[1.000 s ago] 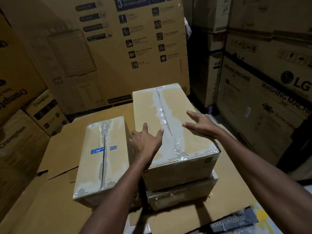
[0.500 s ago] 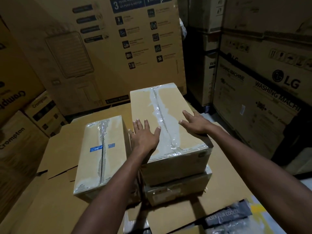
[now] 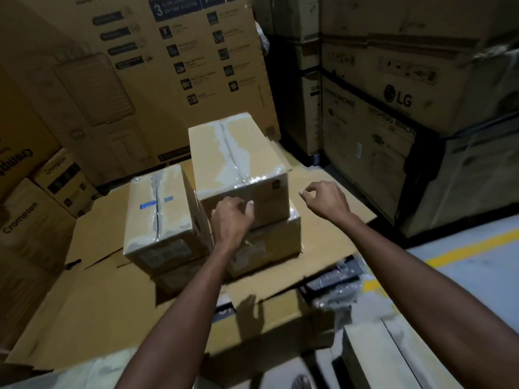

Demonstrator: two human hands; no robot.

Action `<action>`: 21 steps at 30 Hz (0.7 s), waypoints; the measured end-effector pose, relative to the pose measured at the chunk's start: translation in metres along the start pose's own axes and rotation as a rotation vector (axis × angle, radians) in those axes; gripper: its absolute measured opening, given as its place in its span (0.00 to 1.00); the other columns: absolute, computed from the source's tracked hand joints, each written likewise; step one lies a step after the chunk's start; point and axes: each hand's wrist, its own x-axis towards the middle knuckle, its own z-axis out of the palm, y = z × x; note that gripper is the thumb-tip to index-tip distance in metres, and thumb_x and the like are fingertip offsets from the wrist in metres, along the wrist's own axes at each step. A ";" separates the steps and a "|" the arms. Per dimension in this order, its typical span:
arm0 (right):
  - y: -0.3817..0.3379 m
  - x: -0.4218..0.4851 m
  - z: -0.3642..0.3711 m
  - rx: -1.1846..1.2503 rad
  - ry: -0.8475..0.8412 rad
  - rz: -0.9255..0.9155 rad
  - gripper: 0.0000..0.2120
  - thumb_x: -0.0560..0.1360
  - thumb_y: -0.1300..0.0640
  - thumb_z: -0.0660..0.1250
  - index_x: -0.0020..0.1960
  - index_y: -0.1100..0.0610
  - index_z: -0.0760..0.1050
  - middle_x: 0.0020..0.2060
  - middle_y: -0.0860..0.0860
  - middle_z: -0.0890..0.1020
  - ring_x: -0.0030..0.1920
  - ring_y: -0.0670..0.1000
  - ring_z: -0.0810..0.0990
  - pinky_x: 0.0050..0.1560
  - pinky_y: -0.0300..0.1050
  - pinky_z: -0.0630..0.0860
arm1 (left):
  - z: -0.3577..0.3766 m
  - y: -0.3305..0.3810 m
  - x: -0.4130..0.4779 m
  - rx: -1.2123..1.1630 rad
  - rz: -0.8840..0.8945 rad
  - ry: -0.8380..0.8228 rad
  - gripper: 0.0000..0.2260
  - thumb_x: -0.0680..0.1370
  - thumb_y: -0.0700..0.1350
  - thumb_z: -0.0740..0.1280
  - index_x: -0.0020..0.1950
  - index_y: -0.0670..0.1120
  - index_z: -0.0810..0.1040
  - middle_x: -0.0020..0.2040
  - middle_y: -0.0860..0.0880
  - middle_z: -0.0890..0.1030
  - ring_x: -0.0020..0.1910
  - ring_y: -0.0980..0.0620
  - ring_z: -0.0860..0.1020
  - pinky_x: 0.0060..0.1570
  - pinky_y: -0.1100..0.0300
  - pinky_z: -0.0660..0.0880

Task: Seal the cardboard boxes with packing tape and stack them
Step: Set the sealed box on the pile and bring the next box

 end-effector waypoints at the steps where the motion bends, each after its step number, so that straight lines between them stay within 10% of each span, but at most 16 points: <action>1: 0.015 -0.021 -0.002 0.015 0.006 0.020 0.20 0.80 0.42 0.68 0.60 0.56 0.84 0.57 0.54 0.86 0.55 0.57 0.83 0.52 0.49 0.79 | 0.000 0.003 -0.022 -0.026 -0.026 -0.023 0.17 0.78 0.57 0.69 0.54 0.44 0.86 0.50 0.45 0.84 0.49 0.44 0.82 0.51 0.47 0.80; 13: 0.180 -0.328 -0.038 0.165 -0.116 0.462 0.08 0.79 0.52 0.71 0.49 0.55 0.87 0.47 0.51 0.87 0.54 0.55 0.83 0.55 0.51 0.78 | 0.031 0.039 -0.297 -0.227 -0.337 -0.595 0.24 0.78 0.52 0.72 0.71 0.43 0.78 0.61 0.43 0.83 0.57 0.45 0.82 0.57 0.54 0.79; 18: 0.221 -0.423 -0.055 0.298 -0.107 0.606 0.06 0.79 0.51 0.72 0.50 0.52 0.86 0.48 0.47 0.87 0.53 0.50 0.83 0.58 0.49 0.79 | 0.059 0.056 -0.370 -0.420 -0.487 -0.654 0.20 0.78 0.56 0.72 0.65 0.46 0.81 0.56 0.49 0.83 0.57 0.46 0.80 0.57 0.54 0.77; 21: 0.237 -0.472 -0.060 0.499 -0.011 0.739 0.03 0.79 0.54 0.73 0.49 0.52 0.86 0.51 0.49 0.86 0.50 0.51 0.83 0.49 0.48 0.81 | 0.078 0.069 -0.416 -0.777 -0.776 -0.735 0.16 0.79 0.58 0.70 0.55 0.46 0.83 0.49 0.47 0.83 0.43 0.51 0.79 0.40 0.57 0.73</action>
